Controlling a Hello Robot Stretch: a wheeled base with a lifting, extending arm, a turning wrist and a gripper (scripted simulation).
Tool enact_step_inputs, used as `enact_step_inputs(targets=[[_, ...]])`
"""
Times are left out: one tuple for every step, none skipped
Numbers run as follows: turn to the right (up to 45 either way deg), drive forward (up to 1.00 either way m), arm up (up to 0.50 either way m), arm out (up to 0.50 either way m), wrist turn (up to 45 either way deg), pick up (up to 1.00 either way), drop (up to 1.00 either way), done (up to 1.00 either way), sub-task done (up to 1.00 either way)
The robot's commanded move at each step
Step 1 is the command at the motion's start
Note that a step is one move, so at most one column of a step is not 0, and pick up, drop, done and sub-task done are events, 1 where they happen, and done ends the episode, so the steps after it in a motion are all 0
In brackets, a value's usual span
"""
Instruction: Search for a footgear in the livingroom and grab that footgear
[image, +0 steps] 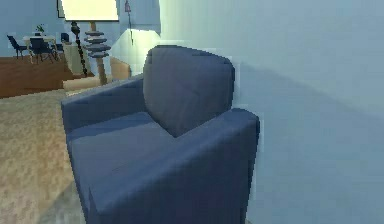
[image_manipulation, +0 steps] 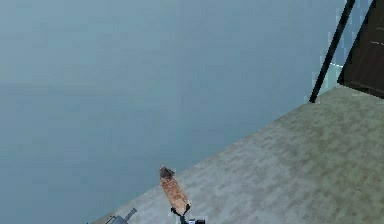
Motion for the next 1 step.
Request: enact_step_inputs(targets=[[0.0,0.0,0.0,0.0,0.0,0.0,0.0,1.0,0.0]])
